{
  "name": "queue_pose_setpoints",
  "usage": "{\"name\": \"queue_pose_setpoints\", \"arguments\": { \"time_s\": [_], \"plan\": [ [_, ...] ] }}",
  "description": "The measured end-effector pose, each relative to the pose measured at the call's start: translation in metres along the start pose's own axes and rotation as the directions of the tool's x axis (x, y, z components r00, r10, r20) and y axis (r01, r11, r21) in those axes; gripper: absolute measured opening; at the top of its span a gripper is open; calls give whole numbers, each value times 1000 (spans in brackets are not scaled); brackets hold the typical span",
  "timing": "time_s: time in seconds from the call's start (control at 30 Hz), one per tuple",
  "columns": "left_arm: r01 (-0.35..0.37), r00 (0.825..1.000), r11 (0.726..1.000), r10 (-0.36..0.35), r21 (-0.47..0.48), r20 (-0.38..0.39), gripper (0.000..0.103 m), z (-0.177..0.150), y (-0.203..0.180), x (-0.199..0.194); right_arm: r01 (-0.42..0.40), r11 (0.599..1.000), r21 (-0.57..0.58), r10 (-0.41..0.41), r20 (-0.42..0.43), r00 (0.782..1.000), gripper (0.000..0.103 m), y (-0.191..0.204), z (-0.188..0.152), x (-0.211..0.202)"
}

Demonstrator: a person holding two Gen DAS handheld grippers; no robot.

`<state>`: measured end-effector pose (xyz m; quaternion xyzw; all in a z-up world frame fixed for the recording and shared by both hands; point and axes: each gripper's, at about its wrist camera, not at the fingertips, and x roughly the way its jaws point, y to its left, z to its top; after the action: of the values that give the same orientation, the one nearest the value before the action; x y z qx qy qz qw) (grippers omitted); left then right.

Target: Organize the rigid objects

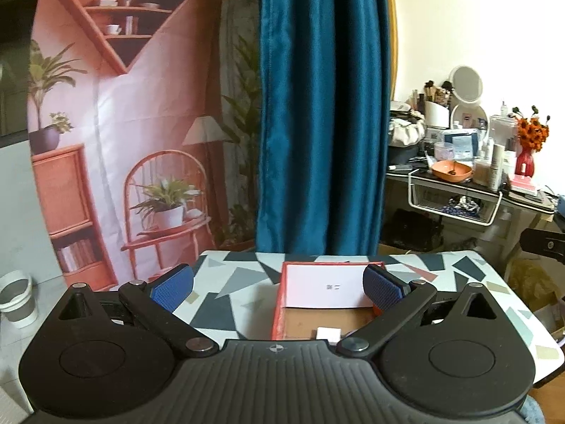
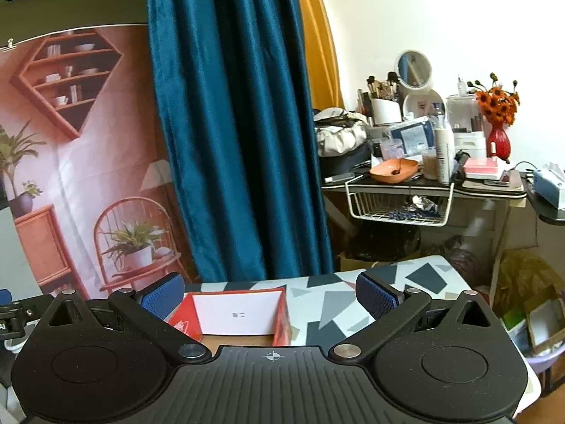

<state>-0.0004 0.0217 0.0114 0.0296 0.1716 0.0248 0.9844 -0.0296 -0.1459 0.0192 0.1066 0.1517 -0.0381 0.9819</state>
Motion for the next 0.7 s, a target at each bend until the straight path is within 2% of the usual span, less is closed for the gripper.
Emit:
{"name": "queue_pose_setpoints", "arguments": {
  "time_s": [0.3, 0.7],
  "plan": [
    [-38, 999, 999, 38, -26, -1, 103, 4, 7, 3, 7, 1000, -16, -7, -13, 1000, 103, 9, -2, 1],
    [-55, 998, 997, 55, -44, -3, 103, 2, 9, 2, 25, 999, -32, -25, -7, 1000, 103, 8, -2, 4]
  ]
}}
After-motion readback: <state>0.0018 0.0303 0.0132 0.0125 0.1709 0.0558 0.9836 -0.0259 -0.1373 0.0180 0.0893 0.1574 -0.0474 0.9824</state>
